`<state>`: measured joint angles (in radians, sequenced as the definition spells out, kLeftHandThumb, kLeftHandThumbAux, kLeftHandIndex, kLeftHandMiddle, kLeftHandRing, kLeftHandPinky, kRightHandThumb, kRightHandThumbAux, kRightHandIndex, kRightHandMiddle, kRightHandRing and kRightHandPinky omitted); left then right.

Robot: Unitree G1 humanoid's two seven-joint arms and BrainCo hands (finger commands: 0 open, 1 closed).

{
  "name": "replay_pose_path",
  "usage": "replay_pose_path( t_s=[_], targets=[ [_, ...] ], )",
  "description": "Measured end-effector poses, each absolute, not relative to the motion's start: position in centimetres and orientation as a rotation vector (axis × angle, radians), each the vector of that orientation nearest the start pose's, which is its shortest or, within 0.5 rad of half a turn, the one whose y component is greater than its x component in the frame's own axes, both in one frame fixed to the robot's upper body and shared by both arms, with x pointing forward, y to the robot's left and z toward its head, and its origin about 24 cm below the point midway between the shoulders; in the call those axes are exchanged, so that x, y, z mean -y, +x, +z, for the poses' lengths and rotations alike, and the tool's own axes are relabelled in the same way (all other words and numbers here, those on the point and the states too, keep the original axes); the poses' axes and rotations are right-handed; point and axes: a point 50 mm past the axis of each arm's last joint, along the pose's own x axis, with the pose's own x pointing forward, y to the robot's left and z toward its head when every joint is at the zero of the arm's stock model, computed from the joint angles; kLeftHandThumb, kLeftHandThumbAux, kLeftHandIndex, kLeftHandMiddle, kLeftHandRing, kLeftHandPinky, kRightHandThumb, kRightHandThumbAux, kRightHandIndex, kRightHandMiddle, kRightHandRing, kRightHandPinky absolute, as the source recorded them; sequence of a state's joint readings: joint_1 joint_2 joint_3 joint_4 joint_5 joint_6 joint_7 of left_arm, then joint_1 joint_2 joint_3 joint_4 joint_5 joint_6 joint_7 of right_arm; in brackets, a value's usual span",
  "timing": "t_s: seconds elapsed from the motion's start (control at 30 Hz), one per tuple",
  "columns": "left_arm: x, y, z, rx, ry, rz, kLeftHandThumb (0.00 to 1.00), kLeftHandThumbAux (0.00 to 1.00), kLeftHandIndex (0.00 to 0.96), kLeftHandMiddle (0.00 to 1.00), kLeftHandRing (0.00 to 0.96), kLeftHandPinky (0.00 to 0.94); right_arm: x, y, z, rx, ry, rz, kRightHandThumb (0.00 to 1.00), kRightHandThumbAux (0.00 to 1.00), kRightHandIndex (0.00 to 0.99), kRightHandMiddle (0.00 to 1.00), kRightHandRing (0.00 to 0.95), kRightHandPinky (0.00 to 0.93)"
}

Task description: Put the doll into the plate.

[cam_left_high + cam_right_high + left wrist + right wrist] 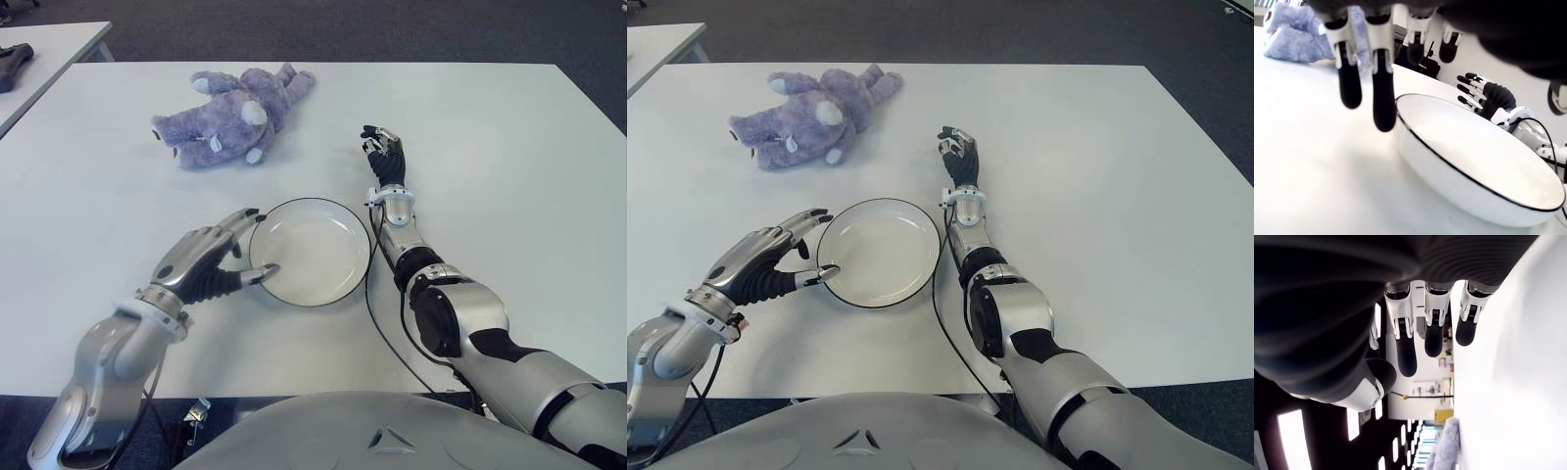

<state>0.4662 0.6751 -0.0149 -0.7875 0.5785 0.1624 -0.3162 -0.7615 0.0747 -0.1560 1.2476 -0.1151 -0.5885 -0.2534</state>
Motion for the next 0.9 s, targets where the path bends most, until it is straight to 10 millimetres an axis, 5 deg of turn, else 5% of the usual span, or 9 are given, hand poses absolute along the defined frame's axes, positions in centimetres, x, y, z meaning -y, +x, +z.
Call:
replay_pose_path(
  t_s=[0.33, 0.47, 0.5, 0.57, 0.63, 0.67, 0.7, 0.77, 0.9],
  targets=[
    [-19.2, 15.7, 12.9, 0.053, 1.203, -0.377, 0.164, 0.198, 0.0, 0.0, 0.433, 0.323, 9.4, 35.3, 4.0, 0.063, 0.0, -0.064, 0.716, 0.725, 0.421, 0.233, 0.117, 0.099],
    [-19.3, 15.7, 13.1, 0.061, 1.203, -0.37, 0.179, 0.195, 0.0, 0.0, 0.396, 0.45, 9.4, 35.3, 4.0, 0.063, 0.0, -0.061, 0.715, 0.725, 0.421, 0.231, 0.114, 0.097],
    [-19.3, 15.8, 13.1, 0.064, 1.203, -0.366, 0.208, 0.205, 0.0, 0.0, 0.386, 0.349, 9.4, 35.3, 4.0, 0.063, 0.0, -0.061, 0.715, 0.725, 0.421, 0.229, 0.111, 0.091],
    [-19.2, 15.9, 13.3, 0.071, 1.207, -0.353, 0.217, 0.208, 0.0, 0.0, 0.383, 0.318, 9.4, 35.3, 4.0, 0.063, 0.0, -0.061, 0.715, 0.725, 0.421, 0.229, 0.11, 0.089],
    [-19.3, 16.1, 13.4, 0.081, 1.216, -0.337, 0.237, 0.224, 0.0, 0.0, 0.394, 0.098, 9.4, 35.3, 3.9, 0.063, 0.0, -0.061, 0.715, 0.725, 0.421, 0.227, 0.108, 0.086],
    [-19.4, 16.4, 13.5, 0.084, 1.231, -0.319, 0.24, 0.228, 0.0, 0.0, 0.394, 0.06, 9.4, 35.3, 3.9, 0.063, 0.0, -0.061, 0.715, 0.725, 0.421, 0.227, 0.108, 0.086],
    [-19.6, 16.6, 13.5, 0.088, 1.245, -0.303, 0.245, 0.235, 0.0, 0.0, 0.316, 0.014, 9.4, 35.3, 3.9, 0.063, 0.0, -0.062, 0.715, 0.725, 0.421, 0.227, 0.108, 0.091],
    [-20.2, 17.5, 13.4, 0.092, 1.287, -0.247, 0.258, 0.226, 0.0, 0.0, 0.198, 0.001, 9.4, 35.3, 3.9, 0.063, 0.0, -0.063, 0.715, 0.725, 0.421, 0.227, 0.108, 0.088],
    [-22.0, 19.4, 13.4, 0.075, 1.377, -0.099, 0.27, 0.214, 0.0, 0.0, 0.164, 0.0, 9.4, 35.3, 3.9, 0.063, -0.001, -0.062, 0.714, 0.725, 0.42, 0.228, 0.11, 0.087]
  ],
)
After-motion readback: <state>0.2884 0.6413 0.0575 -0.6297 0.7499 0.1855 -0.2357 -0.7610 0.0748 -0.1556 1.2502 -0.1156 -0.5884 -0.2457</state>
